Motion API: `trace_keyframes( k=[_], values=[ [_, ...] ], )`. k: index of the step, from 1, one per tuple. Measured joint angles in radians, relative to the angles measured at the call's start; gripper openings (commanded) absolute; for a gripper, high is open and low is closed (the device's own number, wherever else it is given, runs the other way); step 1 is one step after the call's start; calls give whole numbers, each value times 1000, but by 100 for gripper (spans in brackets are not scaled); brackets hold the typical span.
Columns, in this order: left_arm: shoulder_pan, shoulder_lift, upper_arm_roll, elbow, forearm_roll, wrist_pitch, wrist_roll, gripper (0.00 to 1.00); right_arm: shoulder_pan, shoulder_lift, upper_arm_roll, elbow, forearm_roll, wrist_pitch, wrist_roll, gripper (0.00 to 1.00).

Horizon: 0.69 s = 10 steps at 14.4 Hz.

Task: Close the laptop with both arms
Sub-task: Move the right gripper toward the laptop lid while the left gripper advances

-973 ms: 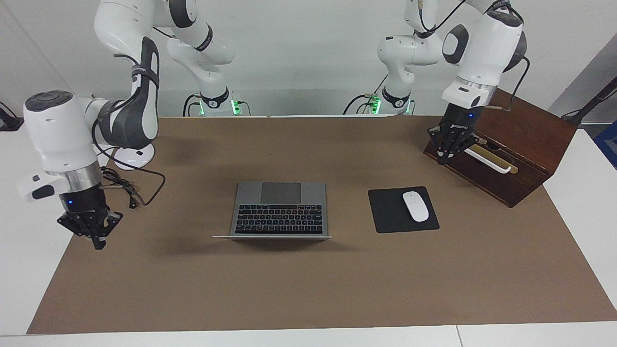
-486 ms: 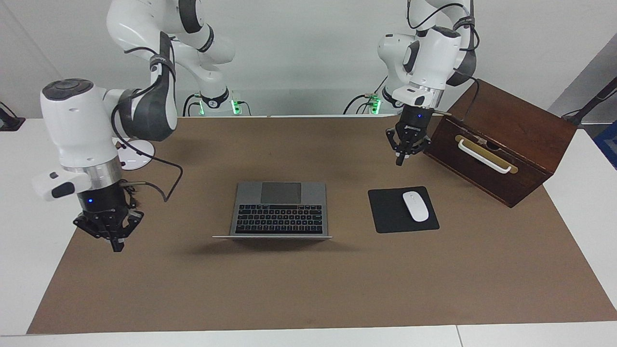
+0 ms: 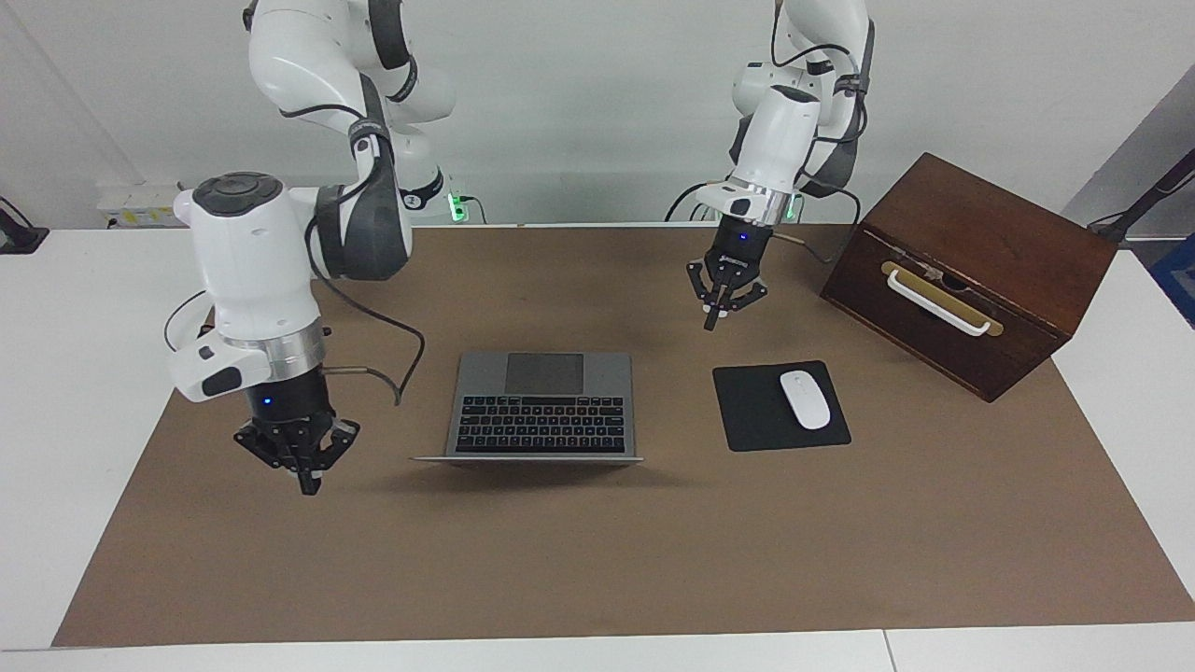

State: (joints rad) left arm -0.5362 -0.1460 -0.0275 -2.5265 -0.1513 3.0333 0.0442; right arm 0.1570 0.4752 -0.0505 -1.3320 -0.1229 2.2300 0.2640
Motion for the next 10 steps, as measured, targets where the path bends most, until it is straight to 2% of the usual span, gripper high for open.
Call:
trace_keyframes(
  k=[4,10],
  values=[
    [-54,111,1,0,0,155,-15,0,53,0,0,4,-4,0,134,0],
    [-92,167,2,9,0,220,-13,0,152,0,2,16,-4,2,340,0]
  ],
)
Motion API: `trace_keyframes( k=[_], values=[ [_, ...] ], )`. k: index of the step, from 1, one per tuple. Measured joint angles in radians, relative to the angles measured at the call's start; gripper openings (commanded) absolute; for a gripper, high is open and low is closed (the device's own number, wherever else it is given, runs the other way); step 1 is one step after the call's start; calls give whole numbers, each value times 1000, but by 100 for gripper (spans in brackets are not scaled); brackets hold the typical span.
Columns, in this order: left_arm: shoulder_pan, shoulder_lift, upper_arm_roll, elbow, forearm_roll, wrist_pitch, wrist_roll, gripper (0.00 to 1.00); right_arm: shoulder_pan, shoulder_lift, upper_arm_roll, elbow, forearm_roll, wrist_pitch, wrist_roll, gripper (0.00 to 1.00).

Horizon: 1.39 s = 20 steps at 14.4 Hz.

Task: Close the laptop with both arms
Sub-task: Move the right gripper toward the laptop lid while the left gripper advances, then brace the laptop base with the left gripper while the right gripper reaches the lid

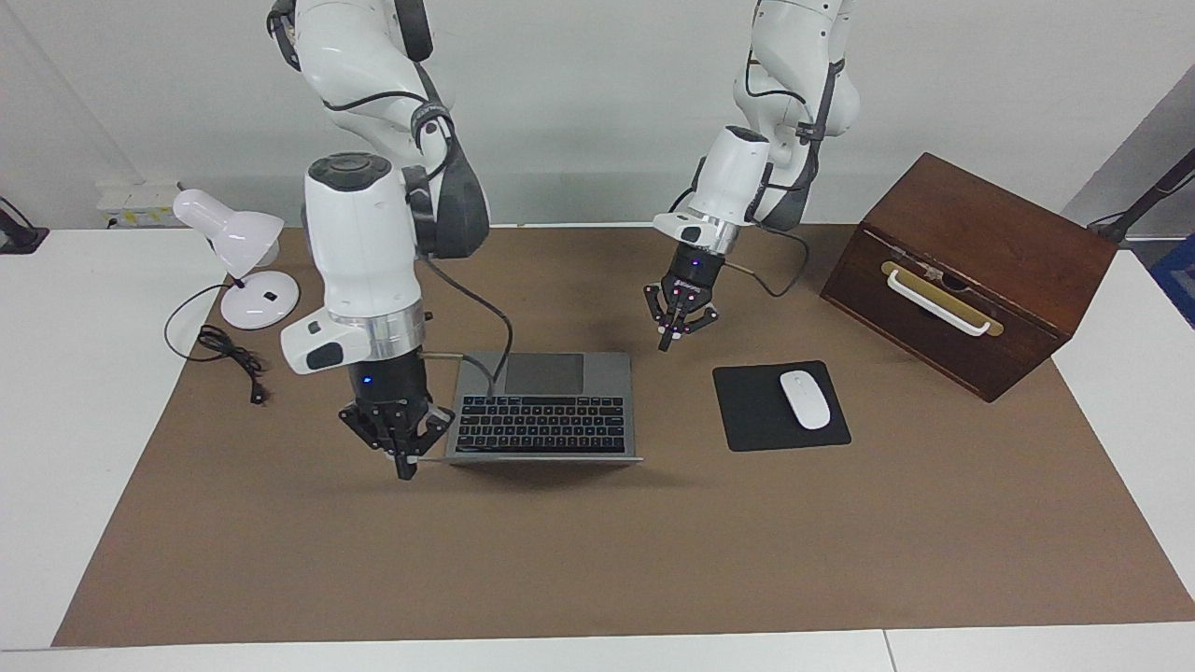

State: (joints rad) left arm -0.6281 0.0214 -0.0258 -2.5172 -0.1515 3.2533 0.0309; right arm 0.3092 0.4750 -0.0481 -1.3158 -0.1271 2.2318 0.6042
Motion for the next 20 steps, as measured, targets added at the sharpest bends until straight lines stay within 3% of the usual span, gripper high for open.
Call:
trace_keyframes(
  k=[6,9,13,20],
  values=[
    [-49,149,1,13,0,161,0,0,35,33,-1,-1,-43,130,70,0],
    [-58,186,1,41,0,174,1,0,51,64,0,7,-136,184,82,0],
    [-72,226,1,52,0,201,3,0,41,82,-3,46,-138,256,82,0],
    [-84,256,2,52,0,209,20,0,27,215,-2,246,-120,303,106,0]
  ],
)
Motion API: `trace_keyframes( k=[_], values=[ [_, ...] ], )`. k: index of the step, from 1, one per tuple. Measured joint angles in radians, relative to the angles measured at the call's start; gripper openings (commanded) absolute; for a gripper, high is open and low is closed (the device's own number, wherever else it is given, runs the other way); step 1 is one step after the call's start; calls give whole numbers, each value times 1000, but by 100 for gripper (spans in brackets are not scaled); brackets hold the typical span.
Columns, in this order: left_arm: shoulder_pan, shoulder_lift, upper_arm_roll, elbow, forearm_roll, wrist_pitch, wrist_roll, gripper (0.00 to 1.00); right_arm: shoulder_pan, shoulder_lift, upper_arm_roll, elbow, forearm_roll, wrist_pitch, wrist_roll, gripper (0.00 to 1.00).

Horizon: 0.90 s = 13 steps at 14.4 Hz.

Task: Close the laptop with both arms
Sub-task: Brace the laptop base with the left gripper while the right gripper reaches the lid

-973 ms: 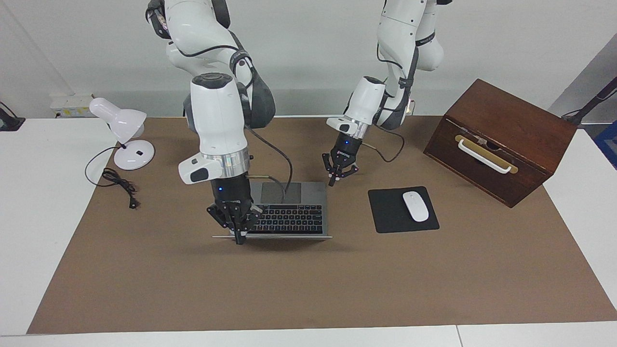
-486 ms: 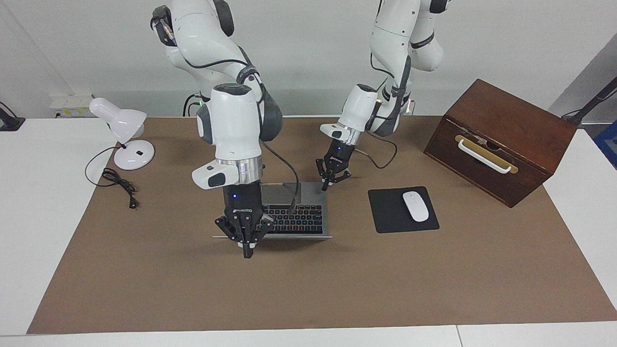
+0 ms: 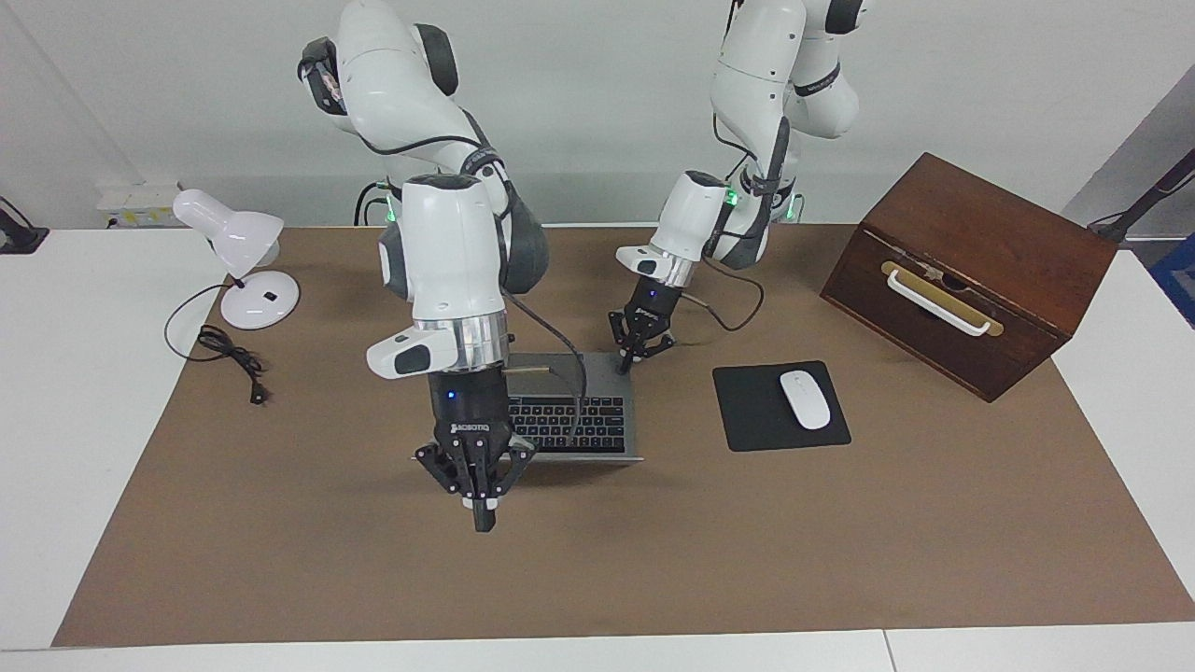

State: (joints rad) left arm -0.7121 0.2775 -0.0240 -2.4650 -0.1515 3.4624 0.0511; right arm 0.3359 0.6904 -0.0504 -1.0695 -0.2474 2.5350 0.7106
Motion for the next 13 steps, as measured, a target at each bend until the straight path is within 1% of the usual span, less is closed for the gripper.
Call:
trace_keyframes(
  k=[3,5,13],
  values=[
    [-1,1,0,0,0,0,16,0,-11,55,12,70,3,25,28,0],
    [-2,2,0,0,0,0,23,0,-14,86,26,90,4,49,48,0],
    [-13,2,4,-4,0,6,69,0,-11,164,33,104,4,105,52,0]
  ],
)
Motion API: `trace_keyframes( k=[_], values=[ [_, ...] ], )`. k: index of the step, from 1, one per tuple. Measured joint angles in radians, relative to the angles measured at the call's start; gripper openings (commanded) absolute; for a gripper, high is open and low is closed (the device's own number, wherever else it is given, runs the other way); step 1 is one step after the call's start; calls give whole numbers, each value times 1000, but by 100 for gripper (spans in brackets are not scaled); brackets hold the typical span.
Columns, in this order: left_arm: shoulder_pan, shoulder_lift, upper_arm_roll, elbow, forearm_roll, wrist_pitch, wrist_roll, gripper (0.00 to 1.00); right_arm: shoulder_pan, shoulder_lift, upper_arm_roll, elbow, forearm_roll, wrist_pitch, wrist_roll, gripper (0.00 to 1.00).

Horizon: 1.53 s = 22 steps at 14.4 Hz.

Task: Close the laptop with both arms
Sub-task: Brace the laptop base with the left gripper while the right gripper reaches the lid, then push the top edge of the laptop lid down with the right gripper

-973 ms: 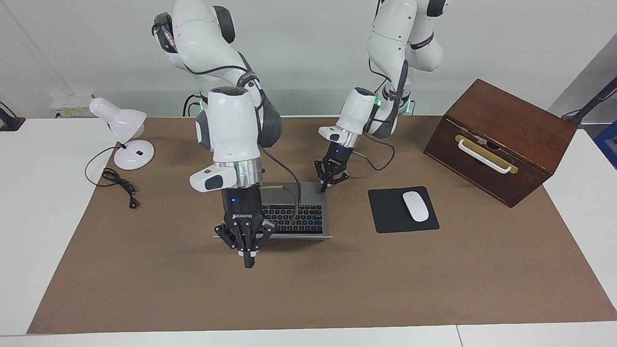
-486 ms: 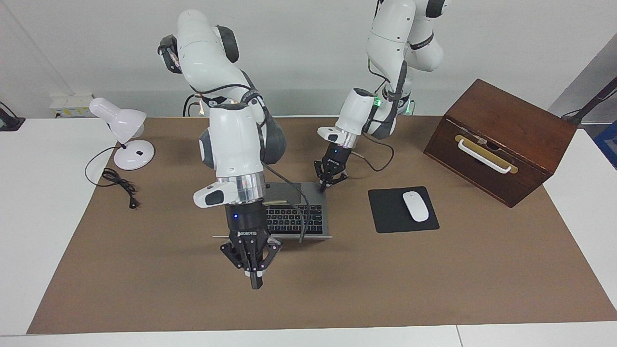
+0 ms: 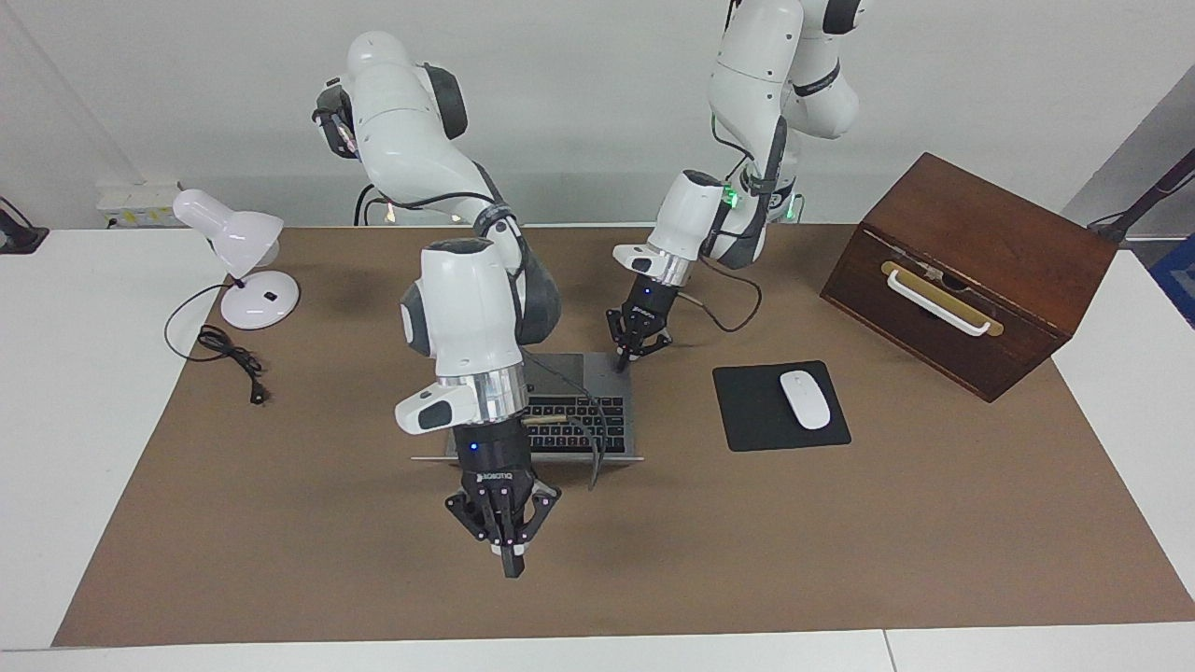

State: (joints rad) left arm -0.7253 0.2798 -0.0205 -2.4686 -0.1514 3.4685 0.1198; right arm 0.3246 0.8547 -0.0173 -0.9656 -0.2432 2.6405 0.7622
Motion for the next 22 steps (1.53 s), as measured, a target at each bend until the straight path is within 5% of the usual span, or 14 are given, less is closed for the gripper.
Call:
trace_keyframes(
  k=[22],
  values=[
    [-3,0,0,-20,0,35,61,0,5,56,54,13,1,21,79,0]
  ],
)
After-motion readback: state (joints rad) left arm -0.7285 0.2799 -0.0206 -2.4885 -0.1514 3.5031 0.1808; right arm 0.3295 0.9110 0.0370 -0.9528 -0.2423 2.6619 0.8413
